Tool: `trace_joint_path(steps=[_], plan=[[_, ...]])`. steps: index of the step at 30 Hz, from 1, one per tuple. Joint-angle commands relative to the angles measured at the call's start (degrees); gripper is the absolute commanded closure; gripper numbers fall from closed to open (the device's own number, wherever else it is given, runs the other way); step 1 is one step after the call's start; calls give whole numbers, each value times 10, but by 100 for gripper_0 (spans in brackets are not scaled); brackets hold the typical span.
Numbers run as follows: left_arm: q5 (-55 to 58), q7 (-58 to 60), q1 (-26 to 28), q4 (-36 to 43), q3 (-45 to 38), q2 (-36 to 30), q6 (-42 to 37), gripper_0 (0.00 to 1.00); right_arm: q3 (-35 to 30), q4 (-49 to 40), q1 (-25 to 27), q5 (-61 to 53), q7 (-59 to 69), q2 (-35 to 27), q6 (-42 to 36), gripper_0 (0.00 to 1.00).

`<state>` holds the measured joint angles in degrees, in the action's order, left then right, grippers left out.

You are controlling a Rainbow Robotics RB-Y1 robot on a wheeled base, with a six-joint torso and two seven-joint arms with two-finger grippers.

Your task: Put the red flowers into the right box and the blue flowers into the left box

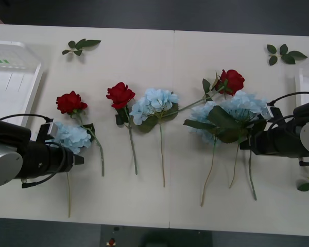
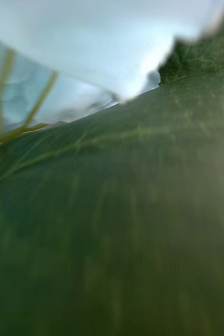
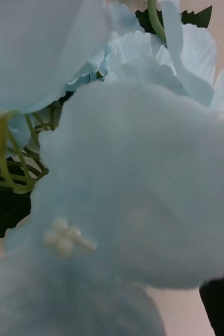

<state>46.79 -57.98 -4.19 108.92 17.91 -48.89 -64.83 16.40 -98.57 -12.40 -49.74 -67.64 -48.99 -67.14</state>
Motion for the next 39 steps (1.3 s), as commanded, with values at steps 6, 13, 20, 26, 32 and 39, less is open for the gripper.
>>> trace_joint_path(steps=[6, 13, 20, 26, 32, 39], plan=[[-76, 18, -31, -5, 40, -7, 6, 0, 21, 22, -10, 23, 37, -8, 49, 0], [-106, 27, -36, -6, 61, -4, 7, 0, 22, 25, -10, 40, 37, 6, 50, 0], [-99, 31, -36, -20, 66, 7, 12, 0, 22, 37, -15, 54, 38, 21, 50, 0], [-100, 30, -37, -38, 71, 19, 31, 0, 23, 40, -15, 79, 38, 32, 50, 0], [-106, 25, -36, -42, 72, 24, 31, 0, 24, 40, -17, 101, 40, 43, 50, 44], [-132, 28, -36, -42, 86, 24, 31, 14, 25, 40, -16, 108, 38, 43, 51, 100]])
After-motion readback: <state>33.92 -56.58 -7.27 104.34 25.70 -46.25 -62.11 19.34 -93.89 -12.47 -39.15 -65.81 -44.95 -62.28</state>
